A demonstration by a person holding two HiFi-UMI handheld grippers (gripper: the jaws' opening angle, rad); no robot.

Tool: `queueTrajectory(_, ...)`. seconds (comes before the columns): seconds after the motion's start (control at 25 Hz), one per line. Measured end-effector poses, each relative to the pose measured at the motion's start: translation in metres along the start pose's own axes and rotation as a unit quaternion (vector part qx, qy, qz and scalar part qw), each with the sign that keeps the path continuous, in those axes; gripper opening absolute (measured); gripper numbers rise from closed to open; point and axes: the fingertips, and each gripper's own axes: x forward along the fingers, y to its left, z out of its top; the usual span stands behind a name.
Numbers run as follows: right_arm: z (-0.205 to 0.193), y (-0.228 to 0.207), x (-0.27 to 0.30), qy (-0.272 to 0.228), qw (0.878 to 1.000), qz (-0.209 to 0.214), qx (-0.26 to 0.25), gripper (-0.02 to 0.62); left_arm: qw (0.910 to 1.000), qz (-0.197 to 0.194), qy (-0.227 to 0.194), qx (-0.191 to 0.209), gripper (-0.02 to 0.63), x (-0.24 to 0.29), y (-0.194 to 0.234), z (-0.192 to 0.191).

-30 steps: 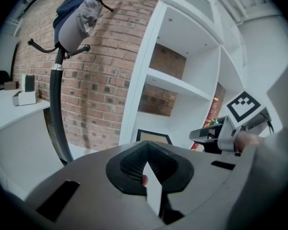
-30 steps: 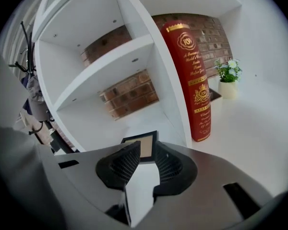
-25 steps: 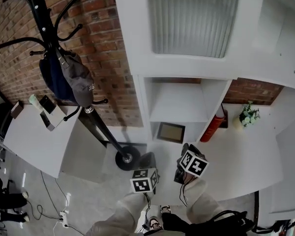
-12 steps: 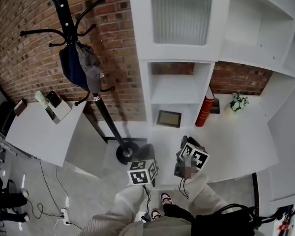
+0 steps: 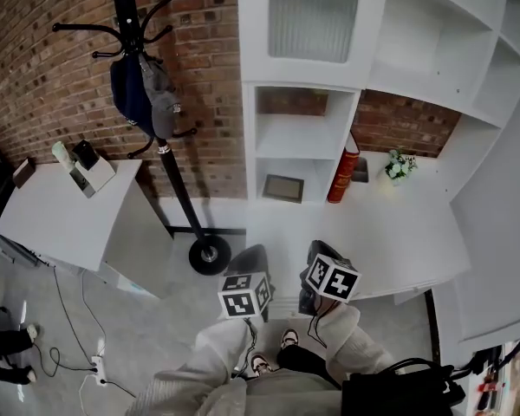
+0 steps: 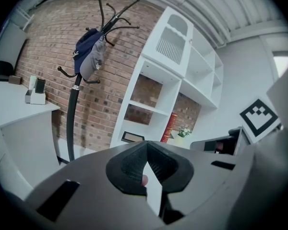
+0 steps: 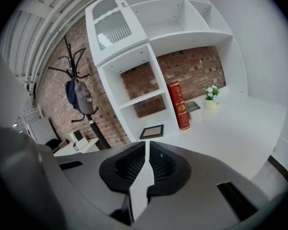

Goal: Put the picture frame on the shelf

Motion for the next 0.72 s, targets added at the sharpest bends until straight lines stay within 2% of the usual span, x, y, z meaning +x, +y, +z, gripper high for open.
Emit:
queueTrajectory(0.2, -0.009, -0.006, -0.006, -0.003, 1.0, 0.007, -0.026, 0.029, 0.9999, 0.003, 0.011, -0.003, 0.003, -0.005, -0.004, -0.016)
queueTrajectory(0.56, -0.005, -0.026, -0.007, 0.009, 0.997, 0.021, -0.071, 0.029, 0.9998, 0.016, 0.011, -0.011, 0.003, 0.014, -0.025, -0.019)
queueTrajectory(0.72, -0.002, -0.035, -0.004, 0.012, 0.997, 0.027, -0.073, 0.028, 0.9998, 0.009, 0.018, 0.005, 0.003, 0.022, -0.043, -0.023)
